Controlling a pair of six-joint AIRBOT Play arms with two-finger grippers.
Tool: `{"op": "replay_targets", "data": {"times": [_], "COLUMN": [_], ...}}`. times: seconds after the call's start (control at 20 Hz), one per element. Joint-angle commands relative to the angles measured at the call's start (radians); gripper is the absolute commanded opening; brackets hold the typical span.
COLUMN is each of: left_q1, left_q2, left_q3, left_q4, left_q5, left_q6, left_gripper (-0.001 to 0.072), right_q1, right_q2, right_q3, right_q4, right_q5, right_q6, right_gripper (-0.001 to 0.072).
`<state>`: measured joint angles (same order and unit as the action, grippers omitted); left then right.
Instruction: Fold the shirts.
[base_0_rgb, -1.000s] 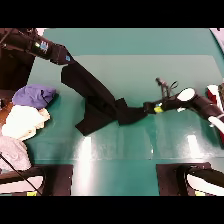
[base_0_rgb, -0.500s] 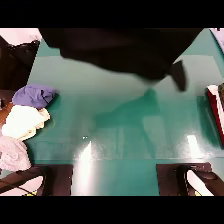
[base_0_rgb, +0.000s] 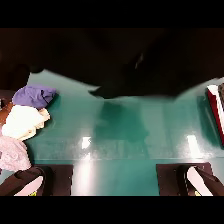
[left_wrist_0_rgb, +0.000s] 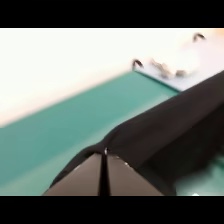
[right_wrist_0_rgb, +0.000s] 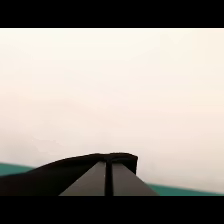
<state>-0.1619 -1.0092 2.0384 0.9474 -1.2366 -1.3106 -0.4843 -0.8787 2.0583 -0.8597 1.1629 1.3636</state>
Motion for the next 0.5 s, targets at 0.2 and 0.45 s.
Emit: {"op": "replay_targets", "data": {"times": [0.2, 0.45], "left_q1": [0.0, 0.001], "left_q2": [-0.063, -0.251], "left_q3": [-0.431, -0.643], "left_q4": [-0.065, -0.045], "left_q5": [-0.083, 0.028], "left_q6": [0.002, 0.037], "left_gripper": [0.0022, 0.0022], "right_q1": [0.055, 0.326], "right_q2": [-0.172, -0.348], "right_q3": [-0.156, -0.355], "right_q4": [0.033, -0.229], "right_q5": [0.217, 0.108], "right_q6": [0.069, 0.069], "right_gripper": [0.0017, 0.0018]}}
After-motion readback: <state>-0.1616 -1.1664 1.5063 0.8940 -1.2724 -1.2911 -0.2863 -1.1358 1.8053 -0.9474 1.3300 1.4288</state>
